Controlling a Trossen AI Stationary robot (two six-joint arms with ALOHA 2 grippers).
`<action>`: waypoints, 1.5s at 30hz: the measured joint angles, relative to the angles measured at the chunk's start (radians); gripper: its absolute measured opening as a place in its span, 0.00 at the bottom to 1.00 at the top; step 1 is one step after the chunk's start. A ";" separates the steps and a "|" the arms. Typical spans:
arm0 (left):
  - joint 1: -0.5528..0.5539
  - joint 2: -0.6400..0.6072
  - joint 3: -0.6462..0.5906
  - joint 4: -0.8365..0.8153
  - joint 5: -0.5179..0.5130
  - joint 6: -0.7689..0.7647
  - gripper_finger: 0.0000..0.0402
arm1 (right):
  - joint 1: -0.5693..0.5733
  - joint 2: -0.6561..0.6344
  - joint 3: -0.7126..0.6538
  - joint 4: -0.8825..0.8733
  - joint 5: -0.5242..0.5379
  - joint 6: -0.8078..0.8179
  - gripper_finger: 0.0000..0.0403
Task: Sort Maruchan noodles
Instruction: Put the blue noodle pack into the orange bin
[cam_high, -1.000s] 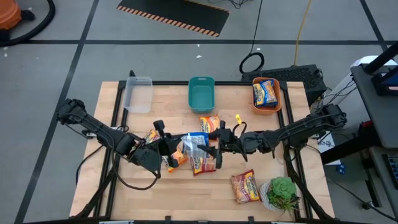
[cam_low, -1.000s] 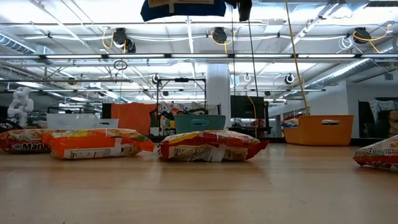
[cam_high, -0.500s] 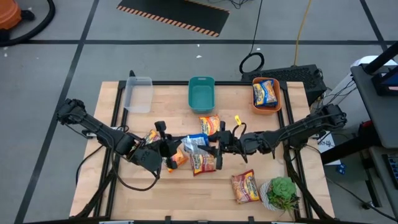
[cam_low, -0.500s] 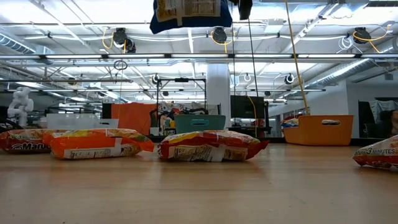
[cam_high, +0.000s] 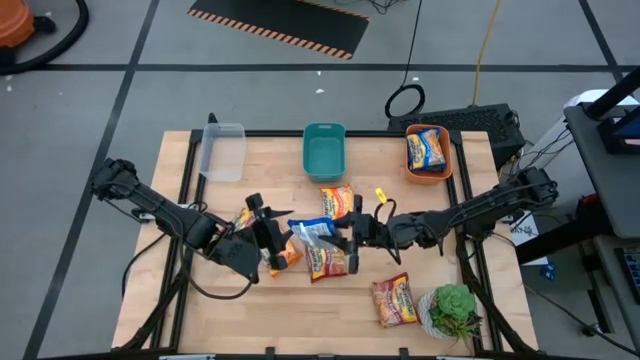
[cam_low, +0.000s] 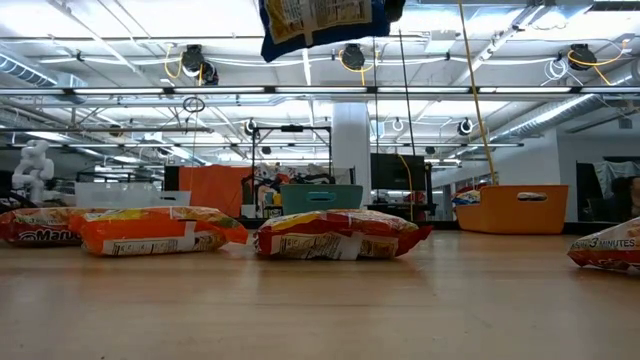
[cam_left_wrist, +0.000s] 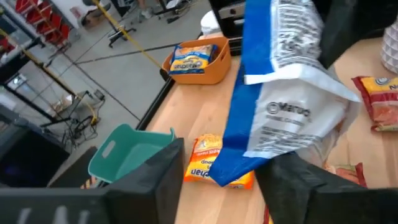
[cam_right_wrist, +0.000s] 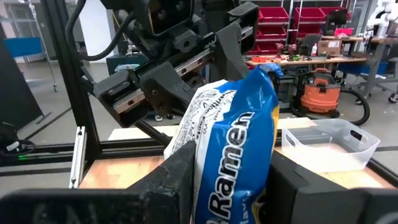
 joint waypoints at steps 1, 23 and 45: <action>0.000 0.000 0.000 -0.010 -0.002 -0.017 0.52 | -0.002 0.000 0.000 0.000 0.000 -0.003 0.30; -0.049 -0.153 0.000 -0.470 0.011 -0.467 0.56 | -0.086 -0.056 0.000 -0.255 0.128 -0.007 0.30; -0.094 -0.152 -0.043 -0.523 0.026 -0.561 0.56 | -0.313 -0.270 0.000 -0.818 0.768 -0.015 0.30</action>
